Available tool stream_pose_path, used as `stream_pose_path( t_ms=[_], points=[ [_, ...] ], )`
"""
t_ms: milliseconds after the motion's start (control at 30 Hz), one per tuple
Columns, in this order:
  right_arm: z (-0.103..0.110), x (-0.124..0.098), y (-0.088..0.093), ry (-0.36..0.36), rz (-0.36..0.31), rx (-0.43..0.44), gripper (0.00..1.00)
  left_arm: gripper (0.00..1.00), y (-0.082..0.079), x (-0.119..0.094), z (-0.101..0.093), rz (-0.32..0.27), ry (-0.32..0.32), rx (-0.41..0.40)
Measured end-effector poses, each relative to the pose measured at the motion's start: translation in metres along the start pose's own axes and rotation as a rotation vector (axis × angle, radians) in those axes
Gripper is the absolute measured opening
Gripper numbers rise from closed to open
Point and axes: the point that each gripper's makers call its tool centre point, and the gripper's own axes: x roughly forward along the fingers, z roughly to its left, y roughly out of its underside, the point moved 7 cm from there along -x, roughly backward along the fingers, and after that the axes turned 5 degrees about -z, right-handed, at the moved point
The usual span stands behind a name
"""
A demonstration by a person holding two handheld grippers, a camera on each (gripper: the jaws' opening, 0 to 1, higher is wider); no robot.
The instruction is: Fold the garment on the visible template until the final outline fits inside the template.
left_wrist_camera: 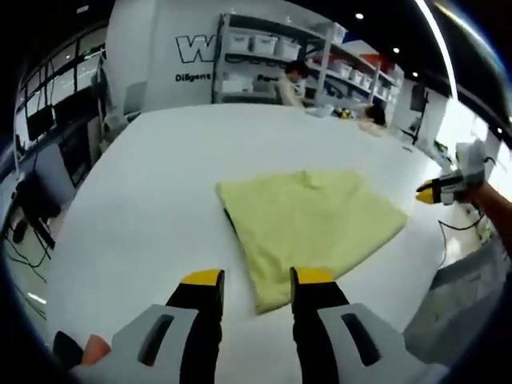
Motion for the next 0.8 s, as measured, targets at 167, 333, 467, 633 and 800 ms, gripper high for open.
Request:
stream_pose_path(
  t_ms=[167,333,467,633,800],
  points=[
    [0.033,-0.008,-0.015,-0.039,-0.096,-0.002,0.23,0.34,-0.008,-0.009,-0.028,-0.068,0.045,0.019],
    [0.068,-0.017,-0.02,-0.065,-0.158,-0.033,0.38,0.39,-0.016,-0.023,-0.047,-0.149,0.058,0.042],
    [0.086,-0.026,-0.014,-0.076,-0.178,-0.032,0.58,0.51,-0.015,-0.039,-0.062,-0.206,0.065,0.047],
    [0.088,-0.038,-0.012,-0.054,-0.252,0.017,0.86,0.71,-0.009,-0.059,-0.075,-0.275,0.066,0.017],
    [0.088,-0.043,-0.02,-0.063,-0.306,0.058,0.99,0.96,0.0,-0.058,-0.076,-0.294,0.075,0.006]
  ],
)
